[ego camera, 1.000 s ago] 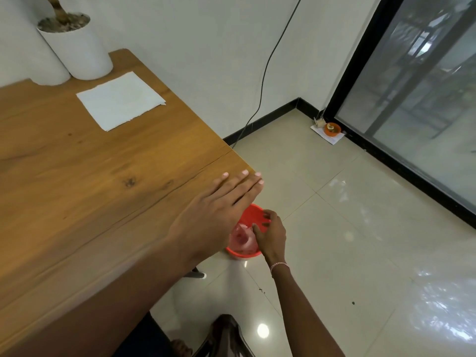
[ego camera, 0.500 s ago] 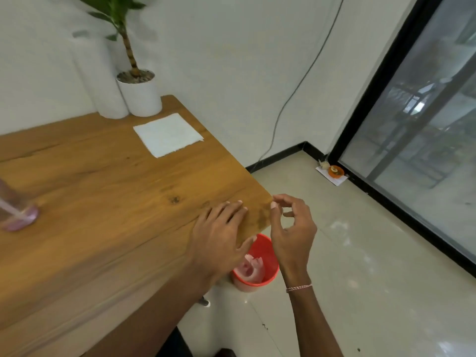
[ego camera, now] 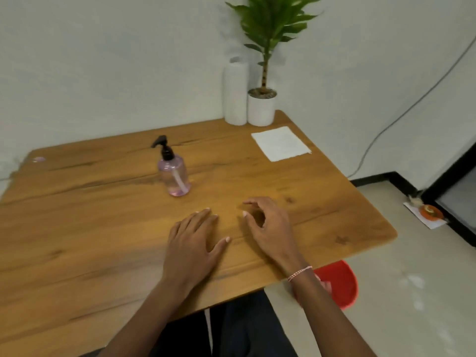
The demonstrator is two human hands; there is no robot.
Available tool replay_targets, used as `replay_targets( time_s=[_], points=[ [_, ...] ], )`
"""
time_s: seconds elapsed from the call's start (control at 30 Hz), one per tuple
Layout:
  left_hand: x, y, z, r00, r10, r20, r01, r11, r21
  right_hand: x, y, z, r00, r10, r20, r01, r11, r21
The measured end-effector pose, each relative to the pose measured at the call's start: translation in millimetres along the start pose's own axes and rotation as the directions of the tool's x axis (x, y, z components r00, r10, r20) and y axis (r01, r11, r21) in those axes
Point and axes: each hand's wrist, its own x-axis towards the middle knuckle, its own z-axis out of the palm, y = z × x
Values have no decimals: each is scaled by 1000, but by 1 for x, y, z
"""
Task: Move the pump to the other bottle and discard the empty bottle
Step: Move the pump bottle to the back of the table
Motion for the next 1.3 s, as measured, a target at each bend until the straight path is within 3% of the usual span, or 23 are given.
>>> replay_targets(
  time_s=[0.23, 0.5, 0.73, 0.83, 1.13, 1.3],
  points=[
    [-15, -99, -44, 973, -214, -89, 214, 977, -9, 32, -36, 74, 997, -73, 16, 72, 996, 59],
    [10, -172, -74, 978, -205, -23, 206, 975, 77, 76, -56, 105, 996, -58, 72, 46, 985, 168],
    [42, -191, -77, 959, -278, -63, 282, 958, 59, 117, -87, 120, 953, -298, -63, 304, 936, 177],
    [45, -201, -73, 933, -349, -87, 354, 934, 50, 129, -91, 126, 927, -373, -39, 375, 919, 121],
    [42, -234, -87, 966, -259, -30, 260, 951, 170, 173, -68, 118, 962, -269, 38, 268, 963, 37],
    [48, -239, -88, 932, -347, -108, 360, 922, 142, 203, -51, 99, 976, -213, 41, 214, 976, -27]
  ],
)
